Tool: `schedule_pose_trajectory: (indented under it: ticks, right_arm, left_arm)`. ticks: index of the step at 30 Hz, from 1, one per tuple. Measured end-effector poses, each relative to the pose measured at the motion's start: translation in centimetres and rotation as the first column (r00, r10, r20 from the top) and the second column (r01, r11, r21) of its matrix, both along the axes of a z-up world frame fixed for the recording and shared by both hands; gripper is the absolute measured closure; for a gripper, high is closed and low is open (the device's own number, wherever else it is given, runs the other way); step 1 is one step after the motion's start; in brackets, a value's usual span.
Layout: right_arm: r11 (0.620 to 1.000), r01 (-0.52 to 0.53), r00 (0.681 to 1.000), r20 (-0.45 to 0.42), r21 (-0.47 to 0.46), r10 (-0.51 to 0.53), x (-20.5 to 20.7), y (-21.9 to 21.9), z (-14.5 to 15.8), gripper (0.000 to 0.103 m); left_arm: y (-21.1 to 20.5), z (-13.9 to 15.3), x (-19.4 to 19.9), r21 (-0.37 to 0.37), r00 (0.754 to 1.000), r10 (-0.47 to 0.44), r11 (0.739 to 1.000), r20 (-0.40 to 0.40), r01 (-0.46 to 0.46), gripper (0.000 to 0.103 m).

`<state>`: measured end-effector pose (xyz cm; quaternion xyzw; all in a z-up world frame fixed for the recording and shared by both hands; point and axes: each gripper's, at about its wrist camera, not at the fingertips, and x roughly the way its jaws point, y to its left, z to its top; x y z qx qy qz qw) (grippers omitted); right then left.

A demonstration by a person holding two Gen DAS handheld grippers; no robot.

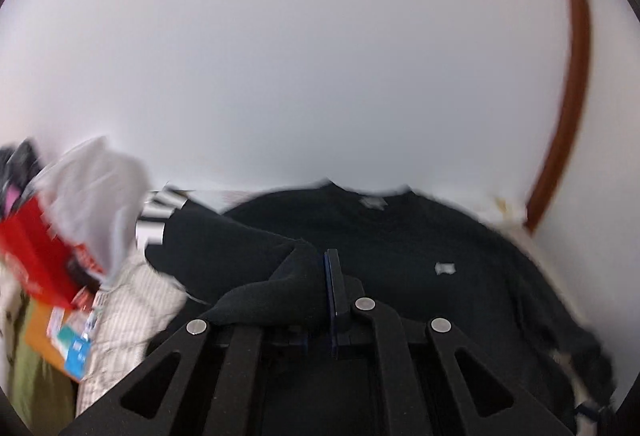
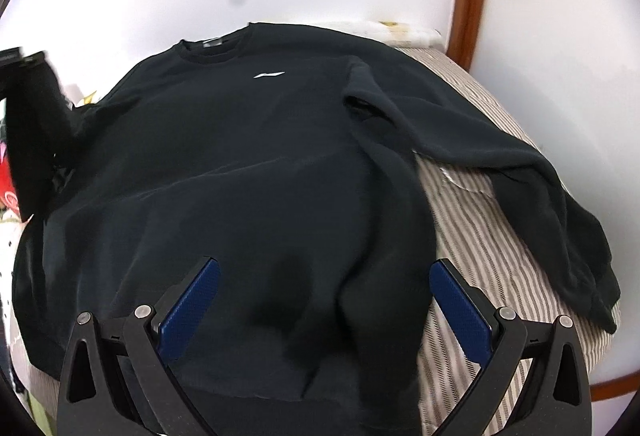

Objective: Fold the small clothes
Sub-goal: 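Grasp the lettered sleeve with the left tool and lift it across the body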

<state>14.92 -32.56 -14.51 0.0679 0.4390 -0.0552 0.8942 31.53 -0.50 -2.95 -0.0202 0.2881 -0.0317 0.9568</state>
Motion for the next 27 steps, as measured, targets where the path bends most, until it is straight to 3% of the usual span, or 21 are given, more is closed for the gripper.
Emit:
schedule_pose_trajectory:
  ticks: [3, 7, 10, 12, 14, 16, 17, 18, 21, 24, 27]
  right_arm:
    - [1.000, 0.023, 1.000, 0.002, -0.004, -0.023, -0.5, -0.9, 0.0, 0.000]
    - [0.999, 0.034, 0.999, 0.000, -0.008, -0.034, -0.8, -1.6, -0.2, 0.000]
    - [0.999, 0.028, 1.000, -0.003, -0.016, -0.028, -0.7, -1.4, -0.3, 0.000]
    - [1.000, 0.014, 1.000, -0.005, -0.022, -0.014, -0.3, -0.8, -0.2, 0.000]
    - [0.999, -0.009, 1.000, -0.005, -0.033, 0.009, 0.1, 0.3, 0.0, 0.000]
    - [0.998, -0.042, 0.999, 0.004, -0.044, 0.042, 0.5, 1.6, 0.4, 0.000]
    - [0.997, -0.064, 0.998, 0.011, -0.050, 0.065, 0.8, 2.6, 0.7, 0.000]
    - [0.995, -0.087, 0.996, 0.018, -0.055, 0.088, 1.1, 3.5, 1.0, 0.000]
    - [0.983, -0.169, 0.985, 0.033, -0.077, 0.172, 2.6, 7.0, 1.9, 0.000]
    - [0.962, -0.251, 0.965, 0.054, -0.109, 0.258, 4.4, 11.0, 2.9, 0.000]
    - [0.935, -0.335, 0.935, 0.086, -0.113, 0.345, 6.4, 15.1, 3.8, 0.000]
  left_arm:
    - [-4.7, -3.2, 1.7, 0.086, 0.993, -0.081, 0.992, -0.081, 0.088, 0.096]
    - [-7.4, -6.4, 2.3, 0.120, 0.973, -0.134, 0.980, -0.185, 0.158, 0.096]
    - [-8.2, -7.5, 1.5, 0.096, 0.957, -0.171, 0.976, -0.233, 0.197, 0.092]
    - [-8.2, -7.5, 0.6, 0.059, 0.950, -0.198, 0.974, -0.240, 0.218, 0.083]
    - [-7.1, -6.9, -0.8, -0.002, 0.946, -0.224, 0.973, -0.233, 0.230, 0.072]
    - [-5.4, -6.2, -2.0, -0.067, 0.946, -0.243, 0.970, -0.216, 0.234, 0.052]
    - [-4.3, -5.8, -2.6, -0.097, 0.948, -0.247, 0.968, -0.199, 0.232, 0.037]
    - [-2.9, -5.2, -3.6, -0.128, 0.956, -0.243, 0.966, -0.166, 0.223, 0.030]
    - [0.8, -4.2, -4.8, -0.161, 0.971, -0.207, 0.969, -0.118, 0.187, 0.030]
    - [5.5, -3.9, -5.6, -0.166, 0.991, -0.116, 0.981, -0.072, 0.102, 0.028]
    - [9.5, -4.6, -4.9, -0.103, 0.997, 0.033, 0.994, -0.077, -0.040, 0.027]
